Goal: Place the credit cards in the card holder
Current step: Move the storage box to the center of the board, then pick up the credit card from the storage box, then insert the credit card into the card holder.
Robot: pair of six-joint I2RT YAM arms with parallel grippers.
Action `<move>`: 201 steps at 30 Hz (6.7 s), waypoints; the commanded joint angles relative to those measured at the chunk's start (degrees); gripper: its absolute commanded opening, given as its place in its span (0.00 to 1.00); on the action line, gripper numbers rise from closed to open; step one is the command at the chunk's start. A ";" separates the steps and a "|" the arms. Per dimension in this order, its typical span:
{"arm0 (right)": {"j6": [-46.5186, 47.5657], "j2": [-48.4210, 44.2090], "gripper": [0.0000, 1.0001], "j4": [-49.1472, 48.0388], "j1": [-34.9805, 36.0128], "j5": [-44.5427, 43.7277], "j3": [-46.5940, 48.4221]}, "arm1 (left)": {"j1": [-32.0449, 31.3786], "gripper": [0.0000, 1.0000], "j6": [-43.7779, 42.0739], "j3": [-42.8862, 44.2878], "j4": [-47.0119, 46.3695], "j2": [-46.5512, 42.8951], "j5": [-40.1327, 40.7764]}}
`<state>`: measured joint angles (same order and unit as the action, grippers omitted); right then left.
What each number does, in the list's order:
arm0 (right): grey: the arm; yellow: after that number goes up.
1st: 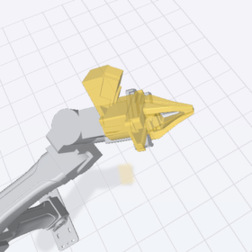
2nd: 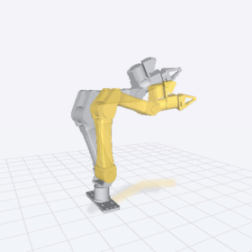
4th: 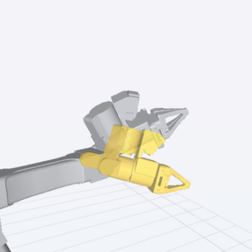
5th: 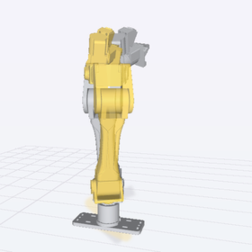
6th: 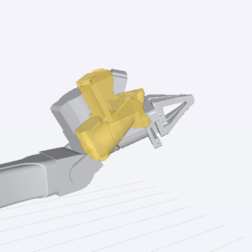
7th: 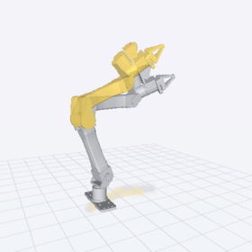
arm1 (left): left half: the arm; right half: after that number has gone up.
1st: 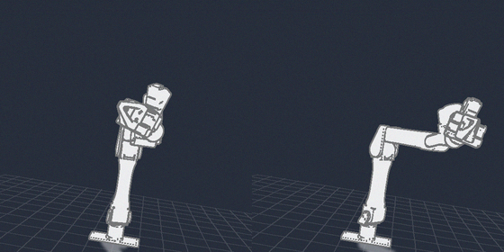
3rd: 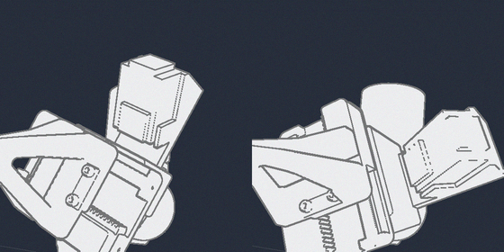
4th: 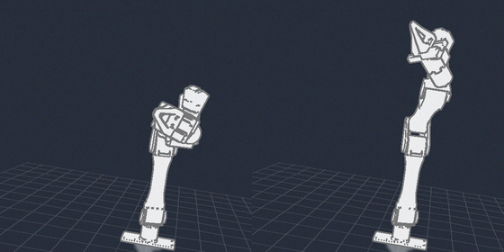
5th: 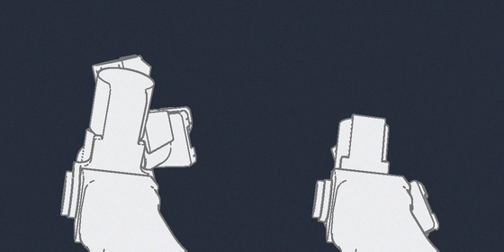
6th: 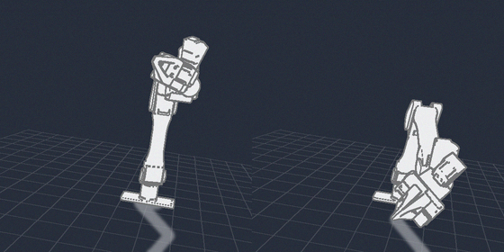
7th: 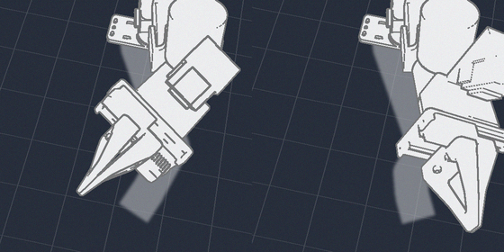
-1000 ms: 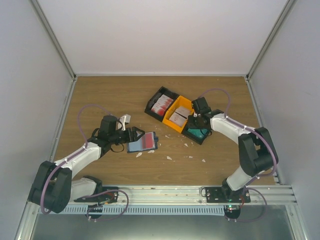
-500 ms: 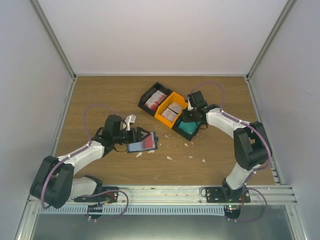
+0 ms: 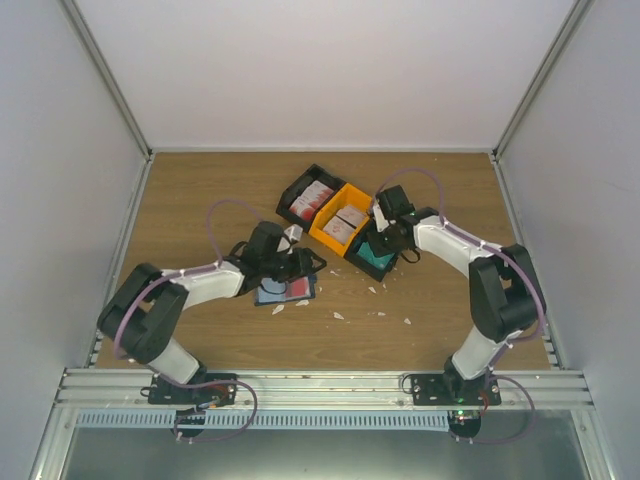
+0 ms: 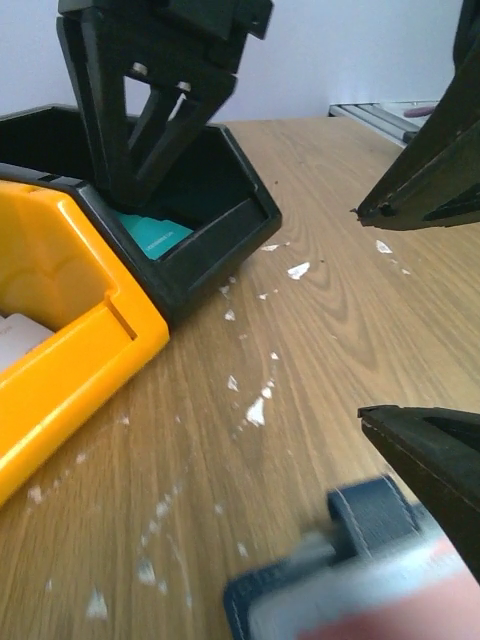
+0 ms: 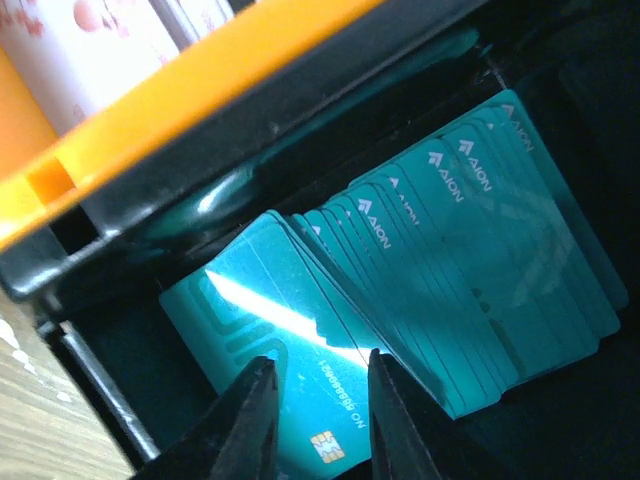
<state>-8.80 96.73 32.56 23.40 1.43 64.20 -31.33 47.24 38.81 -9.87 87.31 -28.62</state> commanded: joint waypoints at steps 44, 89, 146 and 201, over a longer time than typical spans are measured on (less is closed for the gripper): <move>11.50 8.50 0.28 10.06 0.00 11.84 8.16 | -10.68 0.22 8.47 25.17 0.16 27.99 13.50; 9.69 3.91 0.26 8.66 2.16 10.77 4.05 | -10.59 0.23 5.77 23.51 0.64 23.87 16.58; -30.97 -6.46 0.01 -34.79 16.19 26.38 -13.03 | 6.75 0.55 -3.14 -11.64 11.45 -25.72 20.04; -47.87 11.16 0.00 -53.25 21.51 25.12 -13.27 | 17.14 0.37 -15.44 -11.81 23.89 -9.67 4.77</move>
<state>-54.92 105.58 -18.02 44.42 27.97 48.90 -14.79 33.01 27.53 11.81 75.13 -20.38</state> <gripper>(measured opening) 0.022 0.404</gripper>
